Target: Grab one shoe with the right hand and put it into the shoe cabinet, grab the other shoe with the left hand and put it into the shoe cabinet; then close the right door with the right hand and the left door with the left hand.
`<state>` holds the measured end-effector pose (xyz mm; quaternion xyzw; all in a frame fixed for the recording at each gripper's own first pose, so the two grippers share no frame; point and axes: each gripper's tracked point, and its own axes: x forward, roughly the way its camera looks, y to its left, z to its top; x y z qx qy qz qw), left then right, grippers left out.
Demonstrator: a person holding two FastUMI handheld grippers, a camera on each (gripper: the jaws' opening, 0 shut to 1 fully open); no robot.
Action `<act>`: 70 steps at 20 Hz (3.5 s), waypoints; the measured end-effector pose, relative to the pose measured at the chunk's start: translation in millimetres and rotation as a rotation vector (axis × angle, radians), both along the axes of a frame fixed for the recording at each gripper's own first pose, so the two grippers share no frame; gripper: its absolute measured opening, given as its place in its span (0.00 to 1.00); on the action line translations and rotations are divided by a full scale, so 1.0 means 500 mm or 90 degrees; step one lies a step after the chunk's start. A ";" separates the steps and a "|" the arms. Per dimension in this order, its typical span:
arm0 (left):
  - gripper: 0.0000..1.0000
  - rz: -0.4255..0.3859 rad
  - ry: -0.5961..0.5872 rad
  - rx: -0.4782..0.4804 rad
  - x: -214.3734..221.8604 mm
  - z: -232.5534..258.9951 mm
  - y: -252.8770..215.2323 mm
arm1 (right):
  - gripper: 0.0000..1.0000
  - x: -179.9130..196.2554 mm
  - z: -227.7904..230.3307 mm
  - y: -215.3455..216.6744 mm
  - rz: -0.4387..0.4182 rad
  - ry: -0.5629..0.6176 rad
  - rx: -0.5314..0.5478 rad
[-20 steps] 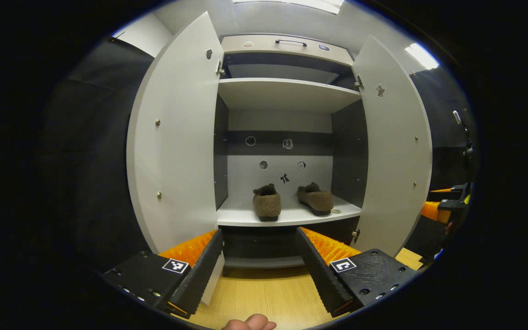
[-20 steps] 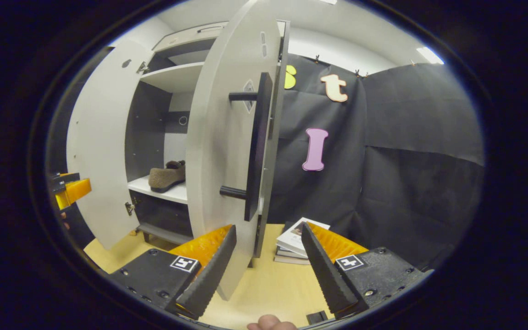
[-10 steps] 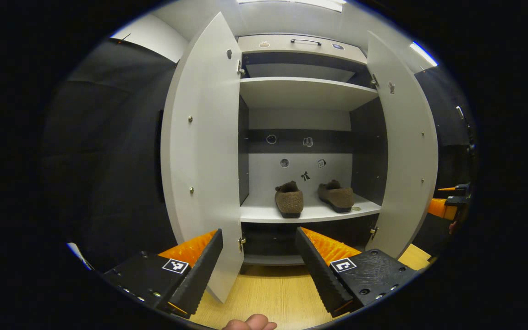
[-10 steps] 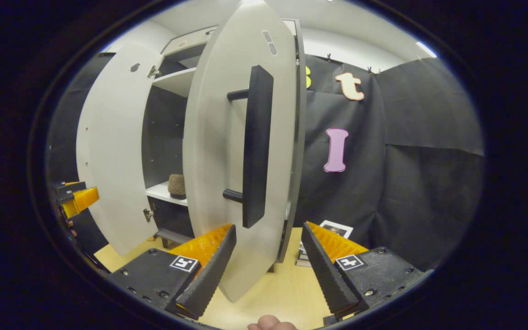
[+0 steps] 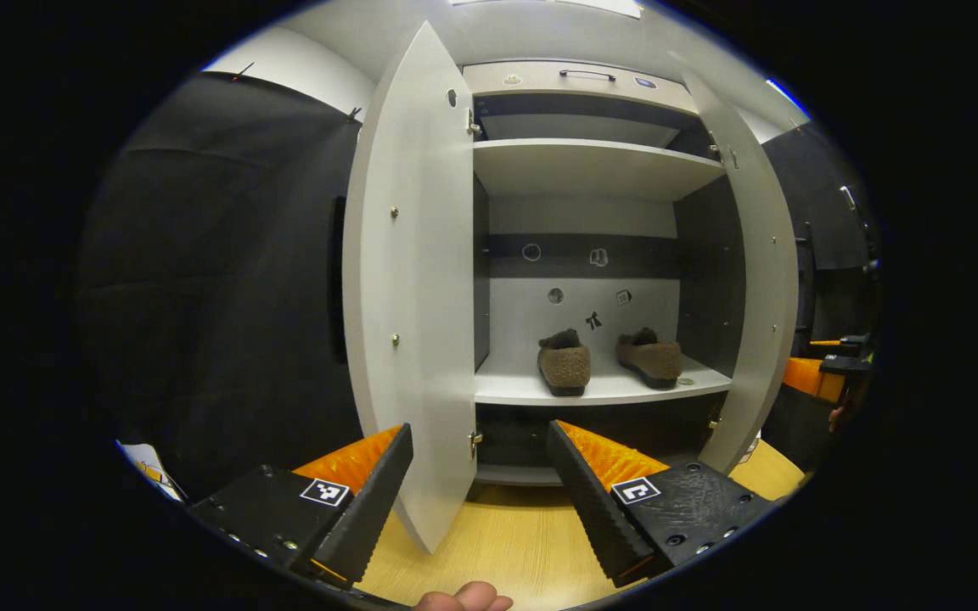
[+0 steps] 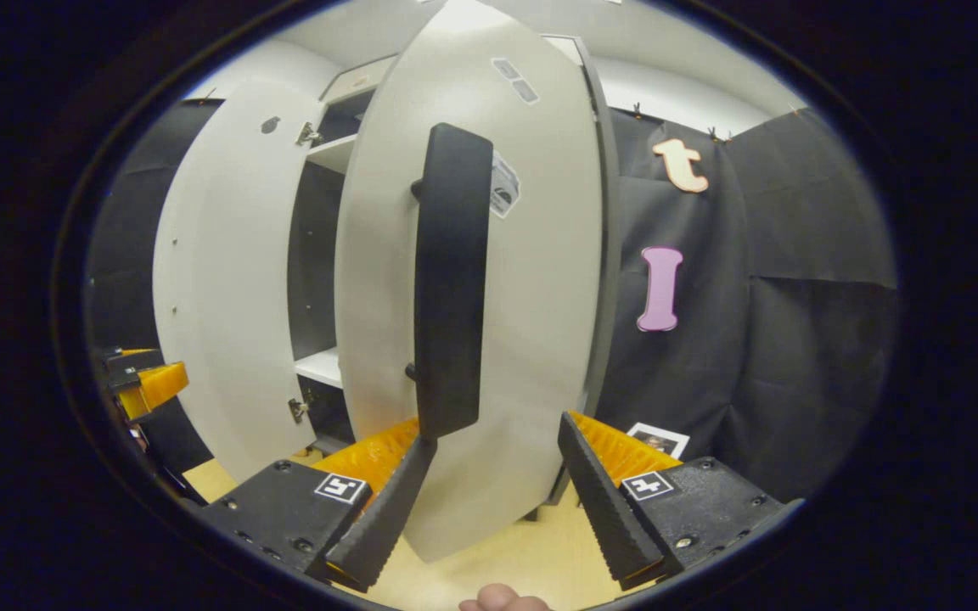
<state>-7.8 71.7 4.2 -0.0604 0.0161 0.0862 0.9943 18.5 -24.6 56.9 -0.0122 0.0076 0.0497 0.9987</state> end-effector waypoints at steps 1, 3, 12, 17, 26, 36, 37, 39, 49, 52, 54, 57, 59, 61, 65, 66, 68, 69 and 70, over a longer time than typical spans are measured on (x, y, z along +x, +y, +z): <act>0.96 0.011 0.002 0.004 -0.007 -0.001 0.010 | 0.95 0.012 0.000 0.016 0.014 -0.002 0.000; 0.96 0.030 0.011 0.006 -0.024 -0.011 0.030 | 0.95 0.045 0.004 0.043 0.038 -0.007 0.006; 0.96 0.152 0.019 0.023 -0.109 -0.007 0.166 | 0.95 0.154 0.019 0.100 0.091 -0.031 0.002; 0.96 0.198 0.032 0.043 -0.111 -0.026 0.258 | 0.95 0.160 0.011 0.112 0.082 -0.018 0.011; 0.97 0.089 0.091 0.074 0.025 -0.115 0.270 | 0.96 0.085 -0.059 0.114 0.071 0.038 -0.039; 0.90 0.056 0.059 0.045 0.036 -0.110 0.206 | 0.96 0.041 -0.073 0.121 0.070 0.059 -0.038; 0.90 0.057 0.060 0.036 0.036 -0.111 0.199 | 0.96 0.039 -0.074 0.121 0.070 0.061 -0.036; 0.90 0.049 0.055 0.038 0.038 -0.106 0.181 | 0.96 0.036 -0.078 0.116 0.066 0.069 -0.040; 0.90 -0.046 0.010 0.050 0.082 -0.081 0.026 | 0.96 0.004 -0.089 0.082 0.039 0.074 -0.050; 0.90 -0.092 -0.004 0.037 0.106 -0.067 -0.030 | 0.96 -0.002 -0.103 0.059 0.025 0.086 -0.048; 0.90 -0.123 -0.023 0.037 0.135 -0.047 -0.067 | 0.96 -0.007 -0.110 0.040 0.012 0.091 -0.052; 0.93 -0.188 -0.029 0.067 0.183 -0.030 -0.150 | 0.96 -0.016 -0.123 0.019 -0.002 0.102 -0.055; 0.93 -0.216 -0.052 0.102 0.220 -0.003 -0.204 | 0.96 -0.024 -0.125 0.009 -0.011 0.105 -0.054; 0.94 -0.259 -0.036 0.121 0.267 -0.012 -0.261 | 0.96 -0.033 -0.125 0.005 -0.017 0.105 -0.049; 0.98 -0.234 -0.019 0.081 0.298 -0.001 -0.266 | 0.96 -0.031 -0.132 0.003 -0.016 0.109 -0.045; 0.98 -0.242 -0.024 0.061 0.290 0.007 -0.268 | 0.96 -0.029 -0.135 0.006 -0.014 0.111 -0.039; 1.00 -0.252 -0.044 0.041 0.274 0.027 -0.266 | 0.96 -0.026 -0.140 0.008 -0.008 0.115 -0.032; 1.00 -0.257 -0.052 0.039 0.259 0.031 -0.263 | 0.96 -0.025 -0.141 0.010 -0.006 0.114 -0.031; 0.89 -0.258 -0.058 0.041 0.247 0.032 -0.259 | 0.96 -0.022 -0.141 0.014 -0.004 0.112 -0.029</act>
